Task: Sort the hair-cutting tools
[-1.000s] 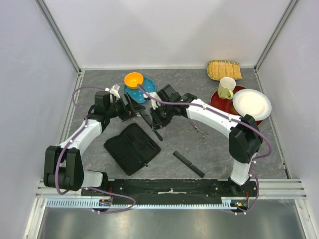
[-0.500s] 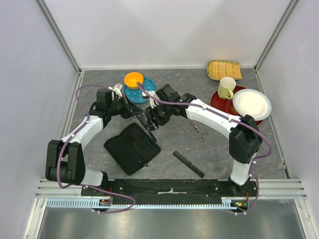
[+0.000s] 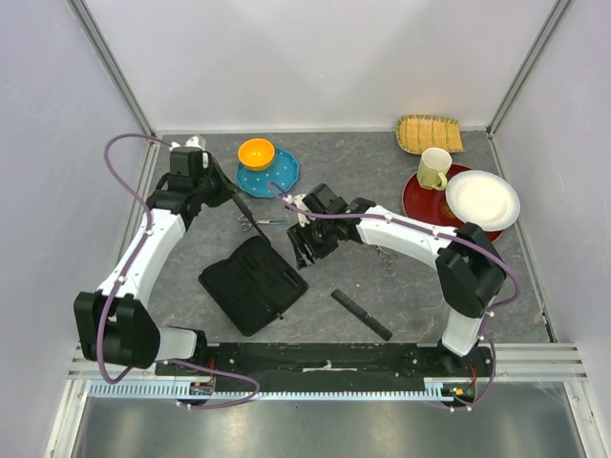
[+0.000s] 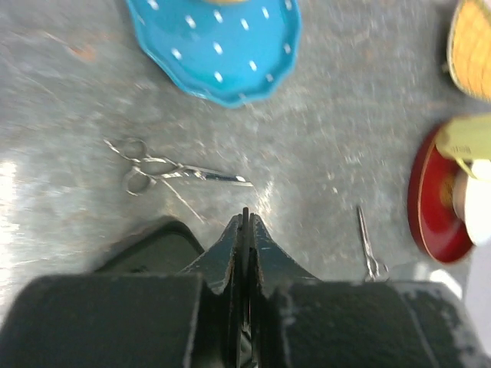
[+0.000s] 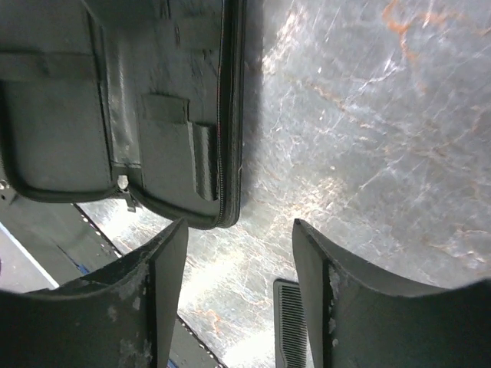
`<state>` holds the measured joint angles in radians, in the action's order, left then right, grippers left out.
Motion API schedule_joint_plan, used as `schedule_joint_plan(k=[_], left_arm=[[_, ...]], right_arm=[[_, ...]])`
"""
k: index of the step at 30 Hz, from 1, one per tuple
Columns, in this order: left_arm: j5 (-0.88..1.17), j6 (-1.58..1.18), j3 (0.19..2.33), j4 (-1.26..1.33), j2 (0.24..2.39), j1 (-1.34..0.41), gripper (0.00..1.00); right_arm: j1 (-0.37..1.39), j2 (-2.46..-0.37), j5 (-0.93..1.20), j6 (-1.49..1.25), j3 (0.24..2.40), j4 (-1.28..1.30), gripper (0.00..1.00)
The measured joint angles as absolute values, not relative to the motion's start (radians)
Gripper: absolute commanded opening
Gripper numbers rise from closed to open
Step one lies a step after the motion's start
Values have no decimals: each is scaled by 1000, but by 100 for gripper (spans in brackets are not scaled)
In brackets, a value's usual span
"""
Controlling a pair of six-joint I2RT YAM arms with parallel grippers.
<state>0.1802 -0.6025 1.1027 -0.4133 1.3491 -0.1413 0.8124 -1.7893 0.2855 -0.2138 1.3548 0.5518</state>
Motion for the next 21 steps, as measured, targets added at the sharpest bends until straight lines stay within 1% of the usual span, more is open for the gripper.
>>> schedule_joint_plan(k=[4,8,10,13,14,16,17,18,19,21], left_arm=[[23,-583,1167,-489,1287,-138,7],[-60,-570,1206,-536,1253,-136,8],[-86,-564,1211,-555,1242,-134,8],[-102,-555,1212,-579,1235,-131,8],[-101,-552,1213,-586,1235,-131,8],[-94,-544,1213,-598,1235,-130,8],[-89,-540,1213,-599,1235,-130,8],[-75,-535,1213,-600,1236,-130,8],[-68,-531,1215,-602,1237,-129,8],[-49,-525,1219,-604,1243,-129,8]], right_arm=[[846,-1824,283,-219,1325,527,59],[869,-1893,288,-237,1325,485,55],[870,-1927,287,-242,1325,477,54],[870,-1959,287,-239,1325,474,45],[868,-1966,289,-233,1325,472,38],[866,-1972,293,-216,1325,469,31],[863,-1973,292,-206,1325,470,22],[862,-1974,292,-194,1329,474,19],[860,-1975,288,-181,1332,478,17],[850,-1975,280,-154,1344,493,20]])
